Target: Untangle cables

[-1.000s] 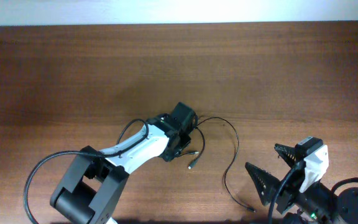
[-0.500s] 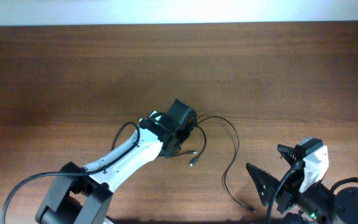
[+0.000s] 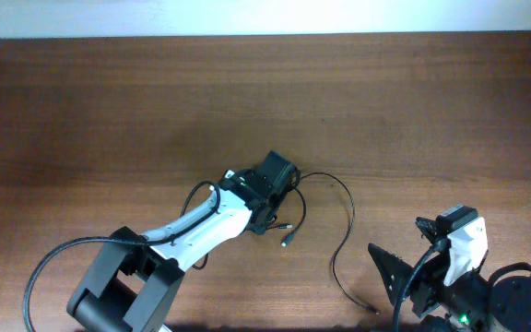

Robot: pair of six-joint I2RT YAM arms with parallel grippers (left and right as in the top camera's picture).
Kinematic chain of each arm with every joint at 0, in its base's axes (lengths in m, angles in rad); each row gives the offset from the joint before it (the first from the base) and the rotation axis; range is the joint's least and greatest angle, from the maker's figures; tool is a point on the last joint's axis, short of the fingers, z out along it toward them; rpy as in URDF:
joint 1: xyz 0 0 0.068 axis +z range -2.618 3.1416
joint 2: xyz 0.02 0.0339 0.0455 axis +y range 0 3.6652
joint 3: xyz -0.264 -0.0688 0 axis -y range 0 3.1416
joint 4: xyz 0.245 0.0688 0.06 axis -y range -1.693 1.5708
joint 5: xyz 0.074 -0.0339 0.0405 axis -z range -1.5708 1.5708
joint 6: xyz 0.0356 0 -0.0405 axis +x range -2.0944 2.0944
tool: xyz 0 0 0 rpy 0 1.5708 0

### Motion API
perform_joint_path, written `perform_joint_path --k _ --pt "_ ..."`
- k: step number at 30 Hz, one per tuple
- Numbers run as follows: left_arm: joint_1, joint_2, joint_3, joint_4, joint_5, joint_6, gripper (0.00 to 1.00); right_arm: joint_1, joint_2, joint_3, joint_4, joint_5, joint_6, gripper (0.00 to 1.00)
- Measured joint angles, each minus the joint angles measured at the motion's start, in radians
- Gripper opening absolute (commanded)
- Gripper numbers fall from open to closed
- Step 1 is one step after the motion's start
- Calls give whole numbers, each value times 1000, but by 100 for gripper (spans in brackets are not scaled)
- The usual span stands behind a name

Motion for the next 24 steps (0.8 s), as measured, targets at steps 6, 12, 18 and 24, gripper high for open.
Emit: perform_joint_path --k 6,12,18,24 --pt "0 0 0 0 -66 -9 40 0 0 0 -15 4 0 87" --pt "-2 57 0 63 -39 -34 20 0 0 0 -20 7 0 86" --pt "5 84 8 74 -42 -23 0 0 0 0 -35 7 -1 86" --pt "29 -27 4 63 -16 108 38 0 0 0 -42 7 0 86"
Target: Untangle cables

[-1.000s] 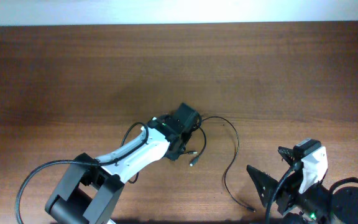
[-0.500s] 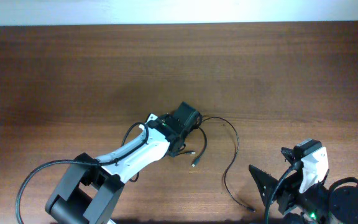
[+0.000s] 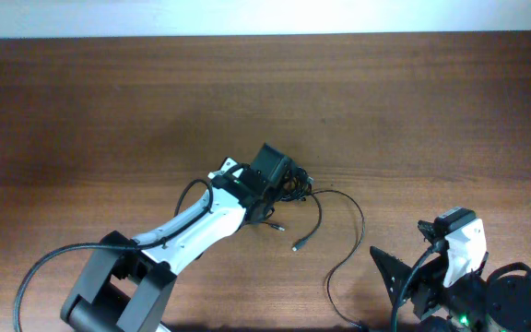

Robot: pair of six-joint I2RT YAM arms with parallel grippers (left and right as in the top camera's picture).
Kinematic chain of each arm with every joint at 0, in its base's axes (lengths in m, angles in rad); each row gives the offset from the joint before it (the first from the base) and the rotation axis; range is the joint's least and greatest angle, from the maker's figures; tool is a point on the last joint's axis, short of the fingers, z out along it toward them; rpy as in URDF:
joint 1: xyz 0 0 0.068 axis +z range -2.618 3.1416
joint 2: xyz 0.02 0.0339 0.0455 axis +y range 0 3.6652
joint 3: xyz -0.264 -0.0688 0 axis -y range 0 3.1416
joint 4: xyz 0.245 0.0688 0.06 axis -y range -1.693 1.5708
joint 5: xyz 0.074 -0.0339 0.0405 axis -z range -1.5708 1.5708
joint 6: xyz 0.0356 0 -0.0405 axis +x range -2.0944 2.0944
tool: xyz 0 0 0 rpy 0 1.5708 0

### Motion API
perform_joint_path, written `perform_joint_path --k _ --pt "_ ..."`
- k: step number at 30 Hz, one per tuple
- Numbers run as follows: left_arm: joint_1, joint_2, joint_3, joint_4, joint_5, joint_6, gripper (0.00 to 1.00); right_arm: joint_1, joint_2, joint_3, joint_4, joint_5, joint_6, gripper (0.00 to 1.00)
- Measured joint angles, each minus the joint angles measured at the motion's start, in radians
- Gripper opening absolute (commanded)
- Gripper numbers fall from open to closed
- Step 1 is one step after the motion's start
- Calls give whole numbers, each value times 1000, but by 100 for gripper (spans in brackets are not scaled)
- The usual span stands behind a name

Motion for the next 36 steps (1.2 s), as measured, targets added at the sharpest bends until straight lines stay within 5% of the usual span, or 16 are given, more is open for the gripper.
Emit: perform_joint_path --k 2,9,13,15,20,26,27,28,29,30,31,32,36 --pt "0 0 0 -3 31 7 22 0 0 0 0 0 0 87" --pt "-47 1 -8 -18 14 18 34 0 0 0 8 0 0 87" --pt "-48 83 -11 40 -8 18 21 0 0 0 8 0 0 87" --pt "-49 87 -11 44 -38 19 0 0 0 0 8 0 0 87" --pt "-49 85 -11 41 -78 54 0 0 0 0 8 0 0 86" --pt "-49 -321 -18 3 7 295 0 0 0 0 0 26 84 86" --pt "-49 -441 -18 -21 15 332 21 0 0 0 0 34 122 86" --pt "-49 -508 -18 -62 14 348 59 0 0 0 0 37 158 86" --pt "-49 -562 -17 -116 3 361 73 0 0 -1 0 39 174 86" --pt "-49 -593 -18 -154 -7 372 67 0 0 -3 -1 41 184 86" --pt "-49 -594 -18 -163 -14 376 45 0 0 -5 0 42 192 86" --pt "-49 -574 -18 -162 -24 380 36 0 0 -10 -1 42 195 86" --pt "-49 -343 -18 -82 -59 385 40 0 0 -18 -6 42 205 86"
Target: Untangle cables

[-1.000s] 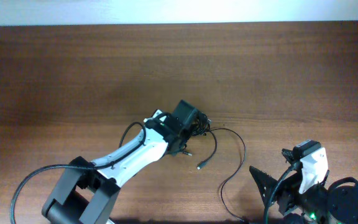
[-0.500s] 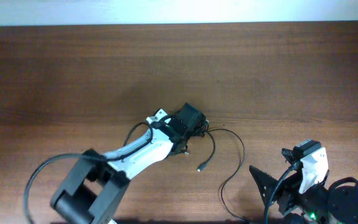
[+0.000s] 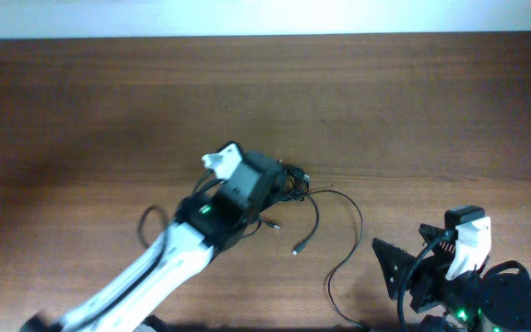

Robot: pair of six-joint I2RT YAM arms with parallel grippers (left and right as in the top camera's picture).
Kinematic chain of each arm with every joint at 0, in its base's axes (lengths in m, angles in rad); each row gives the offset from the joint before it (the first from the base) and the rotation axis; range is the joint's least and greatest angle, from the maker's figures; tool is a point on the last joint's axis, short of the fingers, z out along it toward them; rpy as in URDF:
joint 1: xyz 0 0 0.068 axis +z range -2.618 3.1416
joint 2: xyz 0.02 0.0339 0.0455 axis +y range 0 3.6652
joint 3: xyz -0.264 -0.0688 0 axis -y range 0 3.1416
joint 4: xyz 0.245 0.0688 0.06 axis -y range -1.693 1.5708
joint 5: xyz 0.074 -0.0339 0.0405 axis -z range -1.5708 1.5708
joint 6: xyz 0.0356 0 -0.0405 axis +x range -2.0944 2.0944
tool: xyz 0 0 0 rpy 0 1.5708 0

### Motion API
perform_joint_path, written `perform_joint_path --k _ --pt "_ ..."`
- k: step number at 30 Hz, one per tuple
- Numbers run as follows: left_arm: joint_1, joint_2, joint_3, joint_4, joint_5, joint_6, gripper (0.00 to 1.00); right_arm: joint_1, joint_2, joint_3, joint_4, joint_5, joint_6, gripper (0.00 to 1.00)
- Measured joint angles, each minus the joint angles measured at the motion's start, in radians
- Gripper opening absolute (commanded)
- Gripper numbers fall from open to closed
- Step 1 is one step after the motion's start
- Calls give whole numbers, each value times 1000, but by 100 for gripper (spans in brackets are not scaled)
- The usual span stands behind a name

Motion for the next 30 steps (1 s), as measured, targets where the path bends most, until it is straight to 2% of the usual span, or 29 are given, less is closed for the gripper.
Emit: perform_joint_path --k 3,4,5,6,8,9,11,15,18,23,24,26,27,28,30 --pt "0 228 0 85 -2 0 56 0 0 -1 -1 4 4 86" --pt "0 271 0 131 -6 0 68 0 0 -1 -1 4 5 86" --pt "0 328 0 158 -7 3 68 0 0 -1 -2 6 5 86" --pt "0 385 0 165 -7 3 60 0 0 -1 -1 7 5 86" --pt "0 418 0 180 -7 3 60 0 1 -1 -2 8 5 86" --pt "0 425 0 185 -8 4 55 0 1 -1 -1 8 5 86" --pt "1 457 1 221 -26 7 0 0 1 -1 -1 8 5 86" --pt "7 473 2 258 -44 15 0 0 1 -1 -1 8 5 86" --pt "24 369 1 141 -6 31 0 0 1 -1 -16 10 5 86" --pt "36 -160 -2 4 105 44 0 0 1 -14 -18 -38 6 86" --pt "36 -203 0 -22 115 35 0 0 0 -27 -17 -50 30 86" --pt "36 -282 0 -132 129 -66 0 0 2 -80 -11 -84 154 61" --pt "36 -312 0 -137 130 -106 0 0 2 -105 10 -96 186 52" --pt "36 -334 0 -140 130 -127 0 0 2 -122 21 -103 206 48" --pt "36 -356 0 -145 146 -120 0 0 3 -133 29 -114 239 50"
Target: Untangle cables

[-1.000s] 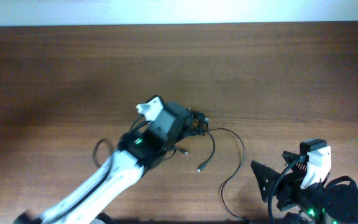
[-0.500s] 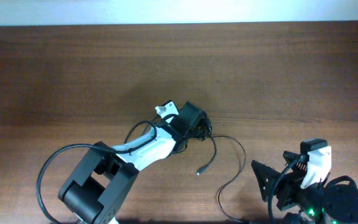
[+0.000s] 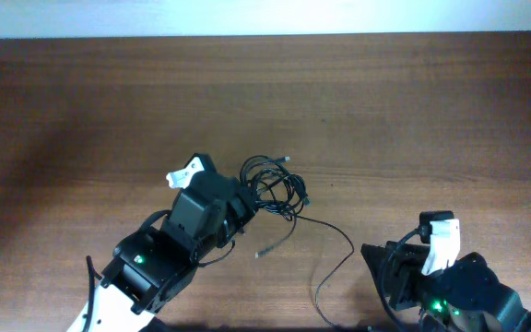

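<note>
A tangle of thin black cables (image 3: 272, 181) lies at mid-table. One long strand (image 3: 337, 242) trails right and down toward the front edge, and a loose plug end (image 3: 264, 251) lies below the tangle. My left gripper (image 3: 244, 207) is raised at the tangle's left edge. Its fingers are mostly hidden under the wrist, and strands run into them, so it looks shut on the cable. My right gripper (image 3: 382, 277) rests low at the front right with its jaws apart, holding nothing and clear of the cable.
The wooden table (image 3: 109, 101) runs to a pale wall along the back. The left arm's body (image 3: 169, 258) covers the front left, and the right arm's base (image 3: 464, 295) fills the front right corner.
The left arm has pulled back to the left and looks larger, nearer the camera. The tangle has shifted left with it and its loops have spread. The long strand's tail lies further left.
The left gripper first sat on the tangle at mid-table, with the long strand curving right. At the following moments the tangle and strand had shifted slightly and the plug end lay lower. Now the arm is raised and the tangle sits further left, looser. The right arm barely moved.
</note>
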Robot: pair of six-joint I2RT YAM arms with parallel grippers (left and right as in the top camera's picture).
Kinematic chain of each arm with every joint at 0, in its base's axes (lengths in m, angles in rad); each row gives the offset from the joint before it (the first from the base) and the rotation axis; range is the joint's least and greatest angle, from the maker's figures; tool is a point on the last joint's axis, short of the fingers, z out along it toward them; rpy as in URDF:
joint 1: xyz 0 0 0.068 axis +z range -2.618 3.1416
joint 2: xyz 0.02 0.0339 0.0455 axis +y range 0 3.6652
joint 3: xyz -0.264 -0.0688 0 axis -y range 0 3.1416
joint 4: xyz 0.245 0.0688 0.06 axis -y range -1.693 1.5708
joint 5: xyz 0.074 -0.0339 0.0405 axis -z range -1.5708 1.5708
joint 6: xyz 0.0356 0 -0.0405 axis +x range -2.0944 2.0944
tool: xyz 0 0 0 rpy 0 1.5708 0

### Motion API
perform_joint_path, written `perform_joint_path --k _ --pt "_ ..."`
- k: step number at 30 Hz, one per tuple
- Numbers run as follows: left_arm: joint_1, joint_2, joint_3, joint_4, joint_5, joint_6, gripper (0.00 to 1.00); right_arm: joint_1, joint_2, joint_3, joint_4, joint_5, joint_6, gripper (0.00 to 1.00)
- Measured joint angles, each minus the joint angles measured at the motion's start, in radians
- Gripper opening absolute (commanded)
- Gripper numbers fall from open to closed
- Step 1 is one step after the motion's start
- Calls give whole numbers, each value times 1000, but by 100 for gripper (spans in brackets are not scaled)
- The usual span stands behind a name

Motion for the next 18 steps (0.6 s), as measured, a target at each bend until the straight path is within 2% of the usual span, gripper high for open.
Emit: perform_joint_path --k 2,3,5,9,10,13,17,18 --pt "0 -1 0 12 43 89 0 0 0 -2 25 -8 2 56" --pt "0 -1 0 47 85 179 0 0 0 -3 51 -21 -24 60" --pt "1 -1 -1 119 193 374 0 0 0 -5 106 -53 -107 76" --pt "1 -4 -1 167 436 839 0 0 0 -5 135 -79 -266 75" --pt "1 -4 -1 167 471 905 0 0 0 -5 136 -79 -293 75" --pt "1 -3 -1 178 532 1004 0 0 0 -5 136 -116 -414 70" --pt "1 -5 -1 287 642 1033 0 0 0 -36 143 -229 -536 60" --pt "1 -6 -1 298 668 1035 0 0 0 -57 150 -233 -544 54"
